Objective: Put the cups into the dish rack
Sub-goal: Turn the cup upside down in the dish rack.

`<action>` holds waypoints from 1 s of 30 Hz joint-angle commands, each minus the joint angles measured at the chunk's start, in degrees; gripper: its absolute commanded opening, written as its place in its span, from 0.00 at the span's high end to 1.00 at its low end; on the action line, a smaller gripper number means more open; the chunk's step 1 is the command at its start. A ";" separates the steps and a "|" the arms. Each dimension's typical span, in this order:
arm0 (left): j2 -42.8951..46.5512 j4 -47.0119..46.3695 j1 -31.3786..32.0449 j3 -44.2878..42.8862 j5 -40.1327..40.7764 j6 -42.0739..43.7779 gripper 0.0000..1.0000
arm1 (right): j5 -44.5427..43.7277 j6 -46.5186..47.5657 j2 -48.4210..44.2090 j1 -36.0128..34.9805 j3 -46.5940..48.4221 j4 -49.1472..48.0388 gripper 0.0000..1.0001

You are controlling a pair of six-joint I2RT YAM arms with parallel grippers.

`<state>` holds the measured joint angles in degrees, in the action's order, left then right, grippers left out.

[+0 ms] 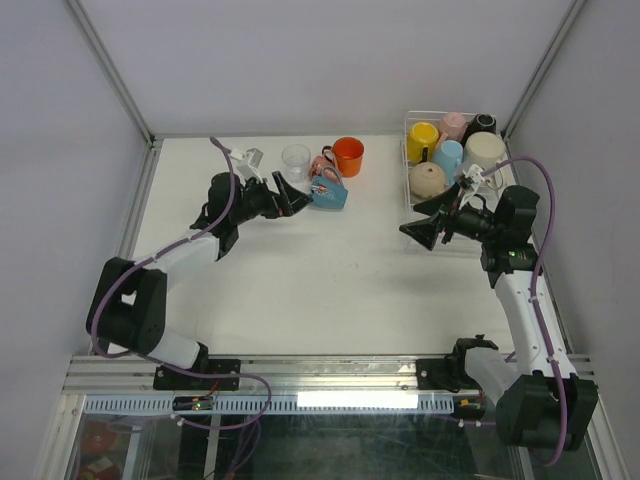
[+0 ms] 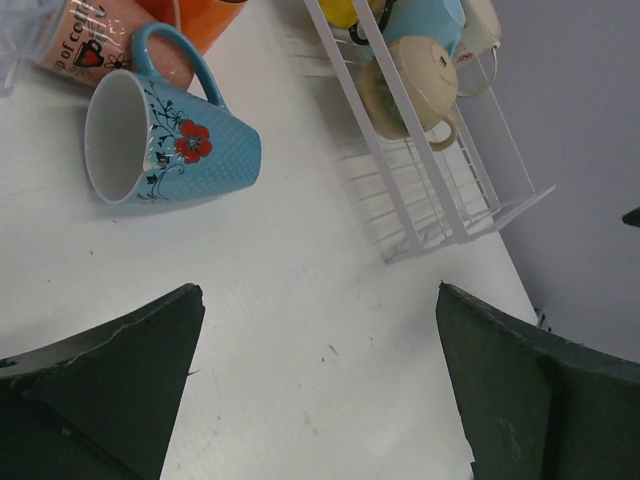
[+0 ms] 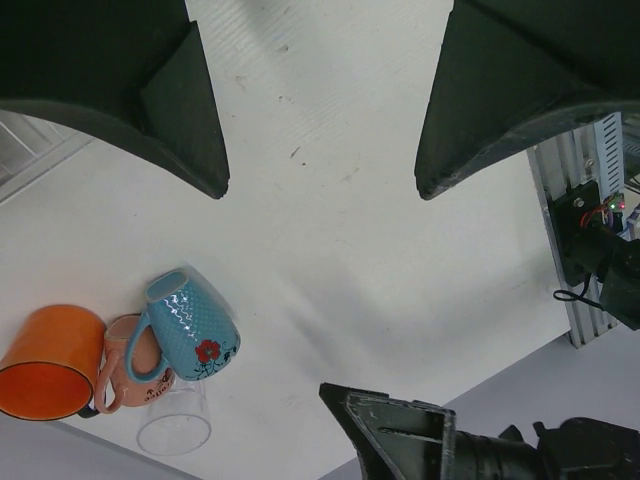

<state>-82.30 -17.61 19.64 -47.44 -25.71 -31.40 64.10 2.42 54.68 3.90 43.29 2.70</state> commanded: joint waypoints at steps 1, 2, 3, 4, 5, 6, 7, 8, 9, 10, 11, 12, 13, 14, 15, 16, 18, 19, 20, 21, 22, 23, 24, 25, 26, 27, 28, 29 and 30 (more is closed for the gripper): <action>-8.05 -18.96 -0.62 -0.01 -2.13 -10.85 0.02 | 0.71 -0.55 -0.20 0.32 1.84 -2.28 0.22; -10.46 -19.30 -0.66 -1.08 -1.50 -9.84 0.03 | 0.51 -0.41 -0.19 0.32 1.87 -2.00 0.22; -13.47 -19.93 -0.80 -2.05 -1.11 -8.39 0.06 | 0.43 -0.28 -0.28 0.32 1.80 -1.88 0.22; -15.47 -20.89 -0.95 -2.83 -1.01 -7.11 0.08 | 0.30 -0.18 -0.42 0.32 1.82 -1.78 0.22; -17.47 -22.49 -1.10 -3.53 -1.08 -6.28 0.10 | 0.09 0.06 -0.56 0.32 1.78 -1.75 0.22; -19.40 -24.63 -1.31 -3.99 -1.62 -5.56 0.11 | -0.16 0.23 -0.76 0.32 1.65 -1.59 0.23; -20.98 -26.87 -1.44 -4.24 -1.96 -5.18 0.12 | -0.49 0.43 -0.98 0.28 1.63 -1.51 0.23; -22.39 -29.45 -1.64 -4.36 -2.27 -4.73 0.12 | -0.74 0.74 -1.23 0.31 1.50 -1.48 0.23; -23.51 -31.28 -1.81 -4.50 -2.13 -4.07 0.12 | -0.95 1.00 -1.43 0.32 1.41 -1.50 0.23; -24.60 -32.16 -1.91 -4.89 -1.87 -3.14 0.13 | -1.11 1.09 -1.61 0.24 1.30 -1.53 0.23; -25.52 -32.64 -2.01 -5.46 -2.11 -1.80 0.13 | -1.15 1.18 -1.71 0.23 1.18 -1.49 0.23; -26.48 -32.22 -2.12 -6.27 -2.32 -0.47 0.13 | -1.16 1.23 -1.76 0.23 1.14 -1.49 0.23; -27.36 -31.24 -2.25 -7.42 -2.35 0.97 0.13 | -1.17 1.29 -1.76 0.16 1.10 -1.61 0.23; -27.99 -30.34 -2.31 -8.04 -2.40 2.19 0.14 | -1.17 1.32 -1.69 0.13 1.10 -1.53 0.23; -28.67 -29.81 -2.39 -8.82 -2.30 3.46 0.14 | -1.17 1.37 -1.63 0.06 1.10 -1.50 0.23; -29.15 -29.35 -2.49 -9.28 -1.87 4.33 0.14 | -1.17 1.41 -1.54 -0.10 1.02 -1.55 0.23; -30.39 -29.23 -2.82 -10.25 -1.63 5.25 0.15 | -1.29 1.60 -1.36 -0.27 0.99 -1.48 0.23; -31.30 -29.38 -2.94 -11.06 -2.16 5.29 0.17 | -1.34 1.67 -1.41 -0.36 0.93 -1.50 0.23; -32.32 -29.49 -3.08 -12.07 -3.13 5.03 0.21 | -1.41 1.75 -1.41 -0.47 0.92 -1.45 0.24; -33.36 -29.51 -3.06 -13.17 -4.44 4.59 0.25 | -1.50 1.92 -1.47 -0.55 0.92 -1.39 0.24; -34.57 -29.01 -3.15 -14.49 -5.48 3.95 0.27 | -1.59 2.02 -1.50 -0.64 0.88 -1.43 0.24; -35.66 -28.15 -3.10 -15.79 -6.39 3.35 0.29 | -1.71 2.13 -1.50 -0.72 0.86 -1.36 0.24; -36.85 -27.15 -3.09 -17.15 -7.08 2.91 0.31 | -1.74 2.23 -1.42 -0.78 0.84 -1.33 0.24; -37.64 -26.72 -3.10 -17.98 -7.63 2.24 0.32 | -1.85 2.39 -1.41 -0.82 0.84 -1.24 0.24; -38.38 -26.66 -3.12 -18.60 -8.00 1.71 0.32 | -1.93 2.54 -1.27 -0.82 0.82 -1.09 0.24; -38.94 -26.92 -3.11 -18.99 -8.62 1.23 0.34 | -2.00 2.70 -1.20 -0.83 0.88 -1.00 0.24; -39.51 -27.47 -3.16 -19.22 -9.31 0.67 0.35 | -2.04 2.76 -1.11 -0.89 0.92 -0.91 0.24; -40.05 -28.34 -3.04 -19.31 -10.00 0.11 0.36 | -2.12 2.84 -1.07 -0.93 0.92 -0.86 0.24; -40.71 -29.56 -3.12 -19.46 -10.93 -0.76 0.38 | -2.20 2.92 -1.02 -0.96 0.86 -0.83 0.24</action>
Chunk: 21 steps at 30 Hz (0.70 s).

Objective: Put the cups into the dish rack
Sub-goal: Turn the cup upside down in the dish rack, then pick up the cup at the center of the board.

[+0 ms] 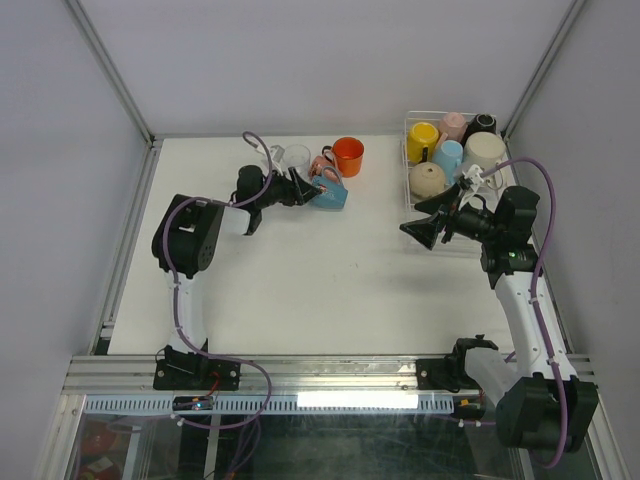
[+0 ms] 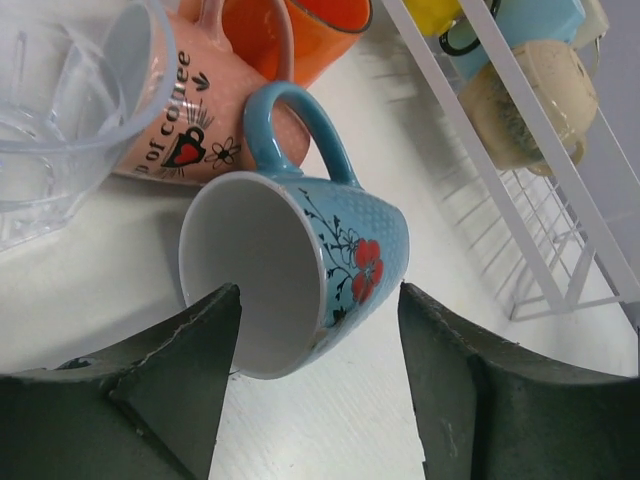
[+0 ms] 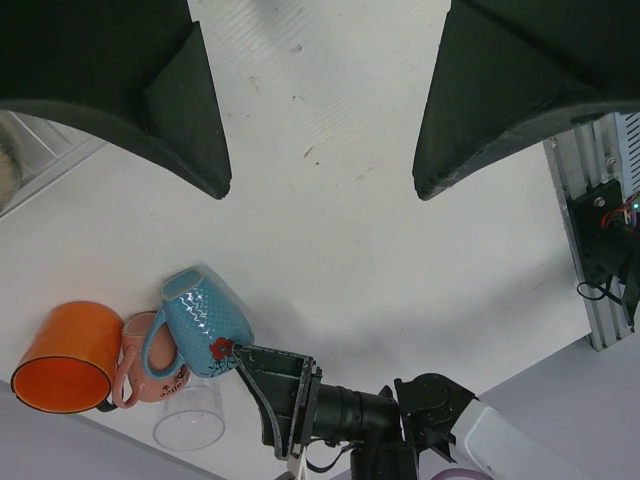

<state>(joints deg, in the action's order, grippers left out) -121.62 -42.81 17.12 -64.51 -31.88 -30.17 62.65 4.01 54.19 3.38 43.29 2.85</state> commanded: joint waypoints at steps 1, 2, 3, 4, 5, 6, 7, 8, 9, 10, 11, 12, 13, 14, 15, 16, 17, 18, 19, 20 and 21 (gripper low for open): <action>-2.12 -5.08 -0.60 -2.71 -5.85 -2.85 0.40 | -0.77 1.35 -0.45 -0.47 0.84 -0.93 0.24; -2.80 -5.53 -0.59 -3.22 -6.76 -3.62 0.41 | -0.85 1.47 -0.41 -0.48 0.79 -0.94 0.24; -3.58 -6.05 -0.53 -3.49 -7.66 -4.58 0.43 | -0.93 1.52 -0.33 -0.55 0.88 -0.92 0.24; -4.26 -6.94 -0.55 -3.71 -8.48 -5.61 0.45 | -0.95 1.59 -0.29 -0.57 0.86 -0.86 0.24; -4.84 -7.85 -0.55 -3.77 -9.07 -6.54 0.47 | -1.03 1.66 -0.25 -0.57 0.86 -0.79 0.24; -5.33 -8.66 -0.60 -3.74 -9.48 -7.35 0.50 | -1.08 1.70 -0.23 -0.56 0.91 -0.76 0.24; -5.67 -9.54 -0.60 -3.59 -9.84 -8.12 0.52 | -1.12 1.77 -0.15 -0.62 0.92 -0.71 0.24; -6.10 -10.63 -0.56 -3.34 -10.20 -8.65 0.53 | -1.19 1.79 -0.07 -0.65 0.91 -0.72 0.24; -6.28 -11.81 -0.55 -3.00 -10.45 -9.69 0.55 | -1.21 1.87 -0.03 -0.65 0.88 -0.68 0.24; -6.57 -13.08 -0.57 -2.67 -10.80 -10.31 0.56 | -1.26 1.88 0.03 -0.70 0.90 -0.61 0.24; -6.81 -14.22 -0.60 -2.38 -11.05 -11.01 0.58 | -1.28 1.88 0.15 -0.66 0.92 -0.60 0.24; -7.04 -15.35 -0.55 -2.15 -11.35 -11.57 0.59 | -1.30 1.95 0.17 -0.73 0.92 -0.61 0.24; -7.26 -16.67 -0.63 -1.93 -11.50 -12.30 0.61 | -1.35 2.03 0.19 -0.74 0.92 -0.55 0.24; -7.45 -17.64 -0.58 -1.71 -11.63 -12.87 0.64 | -1.39 2.12 0.21 -0.74 0.92 -0.53 0.24; -7.69 -18.37 -0.59 -1.53 -11.80 -13.24 0.66 | -1.46 2.25 0.21 -0.82 0.92 -0.47 0.24; -7.96 -19.01 -0.60 -1.43 -11.99 -13.63 0.70 | -1.48 2.33 0.21 -0.83 0.92 -0.37 0.24; -8.20 -19.65 -0.57 -1.29 -12.24 -14.09 0.73 | -1.55 2.32 0.22 -0.83 0.92 -0.32 0.24; -8.36 -20.40 -0.53 -1.05 -12.43 -14.54 0.77 | -1.57 2.44 0.21 -0.83 1.03 -0.26 0.24; -8.49 -21.37 -0.58 -0.79 -12.76 -15.06 0.82 | -1.57 2.45 0.21 -0.83 1.01 -0.24 0.24; -8.48 -22.51 -0.60 -0.42 -13.02 -15.53 0.87 | -1.59 2.49 0.21 -0.83 1.01 -0.20 0.24; -8.46 -23.49 -0.59 -0.01 -13.36 -16.00 0.91 | -1.64 2.57 0.21 -0.83 1.01 -0.14 0.24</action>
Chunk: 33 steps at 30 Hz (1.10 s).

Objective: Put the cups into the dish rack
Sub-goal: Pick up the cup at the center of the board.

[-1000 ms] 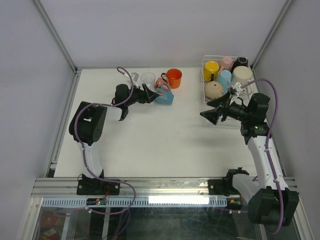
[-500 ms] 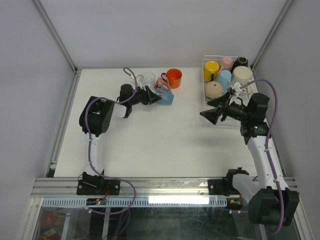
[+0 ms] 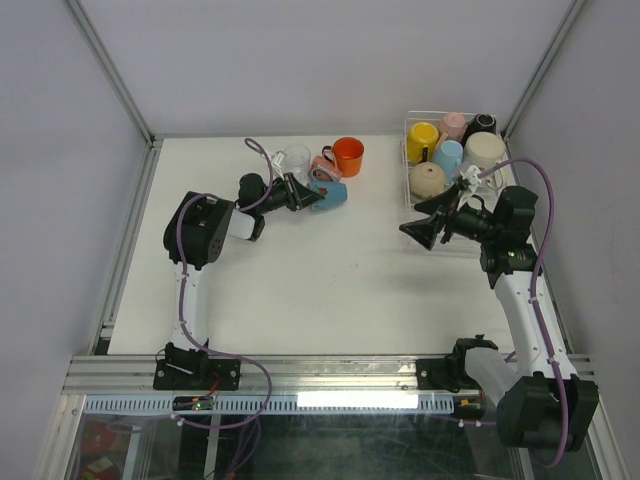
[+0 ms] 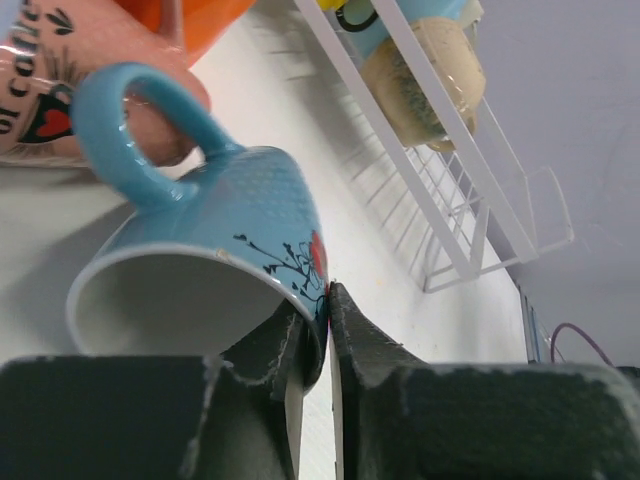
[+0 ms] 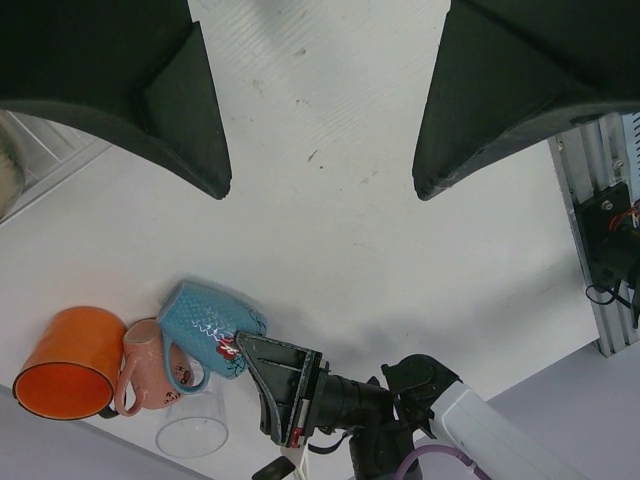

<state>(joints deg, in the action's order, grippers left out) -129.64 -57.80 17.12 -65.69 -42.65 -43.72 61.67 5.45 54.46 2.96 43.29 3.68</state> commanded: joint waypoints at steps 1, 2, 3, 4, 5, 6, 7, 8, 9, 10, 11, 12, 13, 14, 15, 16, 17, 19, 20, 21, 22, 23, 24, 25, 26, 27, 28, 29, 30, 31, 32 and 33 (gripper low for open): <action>-0.31 -9.57 -0.55 1.68 -2.94 -2.72 0.95 | -0.67 1.20 -0.05 -0.41 1.01 -0.89 0.24; -0.07 -10.49 -0.56 2.28 -3.21 -2.76 0.98 | -0.67 1.22 -0.05 -0.41 1.01 -0.86 0.24; 0.30 -11.25 -0.60 2.89 -3.49 -2.81 1.00 | -0.67 1.31 0.01 -0.41 1.03 -0.80 0.24; 0.77 -11.87 -0.56 3.63 -3.71 -2.77 1.00 | -0.67 1.31 0.08 -0.41 1.01 -0.74 0.24; 1.39 -12.41 -0.57 4.40 -3.81 -2.77 1.00 | -0.66 1.37 0.04 -0.41 1.08 -0.77 0.24; 1.96 -13.03 -0.60 5.35 -3.95 -2.64 1.00 | -0.67 1.40 0.04 -0.41 1.06 -0.71 0.24; 2.72 -13.51 -0.55 6.28 -4.01 -2.29 1.00 | -0.67 1.40 0.04 -0.41 1.08 -0.77 0.24; 3.59 -14.08 -0.53 7.39 -4.12 -1.98 1.00 | -0.67 1.40 0.04 -0.41 1.07 -0.63 0.24; 4.40 -15.05 -0.54 8.65 -4.23 -1.72 1.00 | -0.67 1.40 0.04 -0.41 1.09 -0.69 0.24; 5.68 -16.86 -0.53 9.99 -4.27 -1.59 1.00 | -0.65 1.49 0.04 -0.41 1.09 -0.64 0.24; 6.66 -18.27 -0.47 11.92 -4.28 -1.41 1.00 | -0.59 1.49 0.04 -0.41 1.10 -0.69 0.24; 7.66 -19.64 -0.50 13.61 -4.22 -1.18 1.00 | -0.59 1.42 0.04 -0.47 1.05 -0.65 0.24; 8.89 -20.95 -0.42 15.25 -4.13 -0.81 1.00 | -0.60 1.40 0.04 -0.42 1.05 -0.67 0.24; 10.08 -22.21 -0.40 16.95 -4.00 -0.31 1.00 | -0.51 1.40 0.10 -0.41 1.01 -0.68 0.24; 11.36 -23.47 -0.30 18.89 -3.75 0.35 1.00 | -0.43 1.40 0.16 -0.41 1.08 -0.68 0.24; 12.86 -24.78 -0.15 20.81 -3.18 1.81 1.00 | -0.34 1.40 0.21 -0.41 1.10 -0.69 0.24; 14.30 -25.73 -0.02 22.98 -2.75 2.73 1.00 | -0.29 1.36 0.23 -0.41 1.10 -0.67 0.24; 17.51 -26.02 0.58 26.81 -1.15 5.84 1.00 | -0.03 1.34 0.30 -0.41 1.10 -0.68 0.24; 19.31 -25.69 1.00 28.47 -0.58 8.40 1.00 | 0.13 1.32 0.30 -0.41 1.10 -0.62 0.24; 21.19 -25.02 1.41 29.83 0.16 9.87 1.00 | 0.34 1.25 0.38 -0.41 1.12 -0.64 0.24; 23.00 -23.71 1.95 31.12 1.02 12.86 1.00 | 0.52 1.23 0.39 -0.41 1.10 -0.64 0.24; 25.11 -21.91 2.66 32.26 1.97 15.60 1.00 | 0.66 1.16 0.45 -0.41 1.13 -0.61 0.24; 27.15 -19.34 3.30 33.19 3.31 18.61 1.00 | 0.72 1.07 0.41 -0.41 1.10 -0.75 0.24; 29.59 -16.49 4.15 33.94 4.72 21.49 1.00 | 0.84 1.02 0.39 -0.41 1.10 -0.78 0.24; 32.86 -12.31 5.06 34.72 6.33 24.91 1.00 | 0.94 0.97 0.39 -0.41 1.10 -0.86 0.24; 34.48 -10.11 6.24 35.03 8.38 28.46 1.00 | 1.11 0.83 0.39 -0.41 1.10 -0.93 0.24; 37.89 -6.21 7.48 35.64 10.41 32.14 1.00 | 1.29 0.63 0.45 -0.41 1.03 -1.02 0.24; 40.27 -3.35 9.02 35.97 12.67 36.16 1.00 | 1.53 0.35 0.47 -0.41 1.01 -1.21 0.24; 42.46 -0.58 10.64 36.18 14.86 39.81 1.00 | 1.86 -0.21 0.54 -0.41 0.94 -1.52 0.24; 44.58 1.89 12.24 36.25 17.02 43.75 1.00 | 2.39 -0.88 0.63 -0.41 0.88 -1.91 0.24; 46.56 4.15 14.37 36.32 19.28 47.39 1.00 | 3.12 -1.94 0.77 -0.41 0.73 -2.58 0.24; 48.47 5.73 15.81 36.35 21.20 50.65 1.00 | 4.50 -3.43 1.01 -0.41 0.48 -3.55 0.24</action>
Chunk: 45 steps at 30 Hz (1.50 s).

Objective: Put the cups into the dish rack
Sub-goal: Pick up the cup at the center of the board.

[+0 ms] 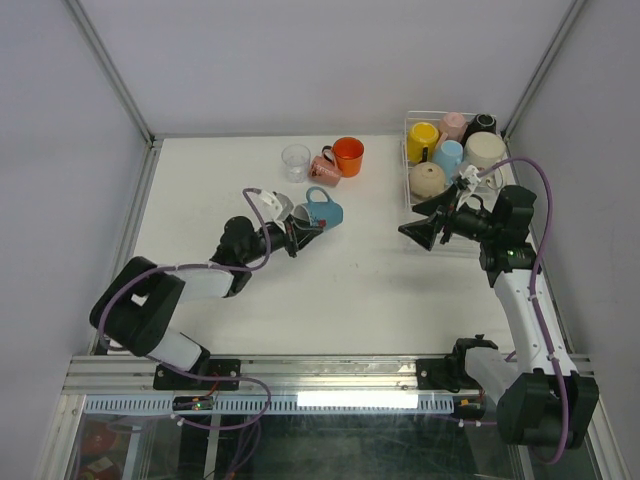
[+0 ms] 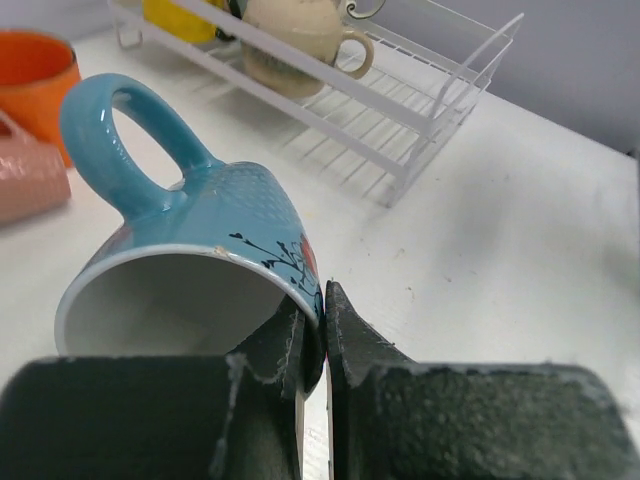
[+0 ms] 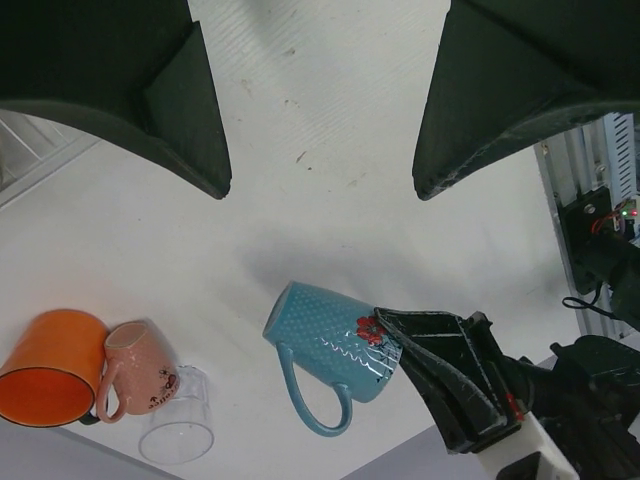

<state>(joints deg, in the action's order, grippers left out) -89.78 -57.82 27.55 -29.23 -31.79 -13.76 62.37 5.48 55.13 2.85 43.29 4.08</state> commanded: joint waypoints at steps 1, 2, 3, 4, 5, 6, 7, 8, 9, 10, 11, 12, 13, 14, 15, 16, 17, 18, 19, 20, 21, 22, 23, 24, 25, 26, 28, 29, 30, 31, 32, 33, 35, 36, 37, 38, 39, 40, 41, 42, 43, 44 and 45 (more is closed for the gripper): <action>10.78 7.29 6.60 -0.10 12.42 23.59 1.00 | 5.00 -5.10 0.65 -0.33 0.14 -5.70 0.24; 12.37 8.64 7.78 -0.12 14.23 26.35 1.00 | 6.25 -6.91 1.06 -0.38 -0.21 -7.10 0.24; 13.80 9.63 8.88 -0.12 16.69 29.16 1.00 | 7.31 -8.36 1.48 -0.43 -0.41 -8.07 0.24; 15.30 10.75 9.91 -0.14 17.93 31.88 1.00 | 8.19 -9.91 1.93 -0.50 -0.62 -9.31 0.24; 16.66 11.63 10.85 -0.30 19.98 34.70 1.00 | 9.10 -11.35 2.51 -0.56 -0.88 -10.61 0.24; 17.96 12.51 11.72 -0.54 21.48 37.56 1.00 | 9.88 -13.01 3.05 -0.73 -1.16 -11.83 0.24; 19.06 13.52 12.56 -0.93 22.68 40.13 1.00 | 10.54 -14.73 3.65 -0.85 -1.54 -13.17 0.24; 20.18 14.48 13.16 -1.44 23.74 42.79 1.00 | 11.15 -17.00 4.23 -1.03 -1.80 -14.66 0.24; 21.04 15.91 13.66 -2.19 24.65 45.31 1.00 | 11.71 -18.89 4.74 -1.28 -2.11 -16.21 0.24; 21.91 17.85 14.08 -3.21 25.43 48.40 1.00 | 12.18 -20.94 5.17 -1.62 -2.53 -18.02 0.24; 22.98 19.52 14.54 -3.92 26.25 51.14 1.00 | 12.52 -23.00 5.54 -2.00 -2.87 -19.78 0.24; 23.67 21.40 15.26 -4.72 27.12 53.93 1.00 | 12.72 -25.12 5.86 -2.40 -3.46 -21.77 0.24; 24.29 23.19 15.77 -5.40 27.96 56.79 1.00 | 12.69 -27.04 6.14 -2.79 -3.99 -23.59 0.24; 24.95 25.16 16.44 -5.92 28.99 59.97 1.00 | 12.62 -28.71 6.46 -3.32 -4.36 -25.24 0.24; 25.52 27.11 17.13 -6.44 29.91 62.92 1.00 | 12.33 -30.24 6.74 -3.81 -4.68 -26.61 0.23; 26.13 28.82 17.84 -6.82 31.27 66.01 1.00 | 12.04 -31.16 7.08 -4.65 -4.71 -26.81 0.23; 26.78 30.49 18.45 -6.98 32.76 68.78 1.00 | 11.67 -32.01 7.45 -5.23 -4.66 -26.84 0.23; 27.55 31.94 19.16 -6.93 35.00 71.28 1.00 | 11.33 -32.84 7.92 -5.75 -4.57 -26.84 0.23; 28.41 32.85 19.77 -6.62 36.15 73.53 1.00 | 10.95 -33.76 8.46 -6.35 -4.54 -26.84 0.23; 29.29 33.01 20.42 -5.89 38.34 75.26 1.00 | 10.82 -34.71 9.00 -6.84 -4.41 -26.92 0.23; 30.31 32.96 21.05 -5.01 39.71 77.07 1.00 | 10.78 -35.65 9.67 -7.34 -4.23 -26.94 0.23; 31.27 32.79 21.81 -3.90 41.23 78.76 1.00 | 10.76 -37.04 10.35 -7.90 -4.16 -27.12 0.23; 31.97 32.20 22.75 -2.34 42.90 80.31 1.00 | 10.76 -38.22 11.16 -8.42 -4.08 -27.43 0.23; 32.55 31.64 23.72 -1.19 44.46 82.10 1.00 | 10.77 -39.34 11.84 -9.12 -4.09 -27.98 0.23; 32.90 30.93 24.90 0.11 46.26 84.90 1.00 | 10.66 -40.46 12.45 -9.71 -4.14 -28.66 0.23; 33.04 30.16 26.13 1.43 47.99 87.21 1.00 | 10.40 -41.32 13.06 -10.42 -4.29 -29.28 0.23; 32.78 27.27 28.64 3.70 51.89 91.94 1.00 | 9.79 -43.08 13.95 -11.79 -4.53 -30.45 0.23; 32.29 25.77 30.10 4.72 53.65 94.27 1.00 | 9.60 -44.15 14.40 -12.46 -4.68 -31.22 0.23; 31.58 24.41 31.05 5.54 55.23 96.16 1.00 | 9.46 -45.47 14.97 -13.04 -4.90 -32.18 0.23; 30.91 23.41 31.72 6.17 56.46 97.67 1.00 | 9.46 -46.79 15.56 -13.57 -5.00 -33.11 0.23; 30.30 22.89 32.26 6.54 57.34 98.91 1.00 | 9.55 -48.08 16.24 -14.12 -5.00 -34.08 0.23; 29.69 22.58 32.78 6.79 58.00 99.75 1.00 | 9.59 -49.43 16.76 -14.51 -4.97 -34.86 0.23; 28.42 21.30 33.58 6.94 59.19 101.20 1.00 | 9.72 -50.98 17.98 -15.48 -4.73 -35.27 0.23; 27.82 20.29 33.95 7.12 59.81 101.88 1.00 | 9.64 -51.45 18.71 -15.97 -4.63 -34.98 0.23; 27.24 19.36 34.23 7.31 60.43 102.77 1.00 | 9.61 -51.77 19.58 -16.52 -4.46 -34.54 0.23; 26.68 18.48 34.58 7.41 60.89 103.61 1.00 | 9.55 -52.15 20.55 -17.09 -4.17 -34.12 0.23; 26.11 17.66 34.89 7.62 61.36 104.47 1.00 | 9.64 -52.65 21.65 -17.87 -3.82 -33.84 0.23; 25.61 17.14 35.24 7.81 61.74 105.06 1.00 | 9.69 -53.32 22.61 -18.47 -3.71 -33.87 0.23; 25.01 16.91 35.61 7.96 62.07 105.61 1.00 | 9.78 -53.75 23.62 -19.00 -3.36 -33.89 0.23; 24.43 16.52 35.98 8.08 62.47 106.07 1.00 | 9.95 -53.97 24.44 -19.57 -3.18 -33.83 0.23; 23.72 15.62 36.45 8.44 63.01 106.73 1.00 | 9.91 -54.05 25.02 -20.08 -3.05 -33.89 0.23; 22.95 14.47 36.97 8.86 63.51 107.85 1.00 | 9.89 -54.00 25.48 -20.54 -3.04 -33.87 0.23; 22.14 13.02 37.50 9.19 64.03 109.02 1.00 | 9.92 -54.01 25.79 -20.93 -3.03 -33.87 0.23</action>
<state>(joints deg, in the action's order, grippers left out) -66.22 -32.93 63.13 -20.56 28.27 88.75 72.18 -46.44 80.12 -16.51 38.02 -27.38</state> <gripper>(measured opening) 0.036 0.769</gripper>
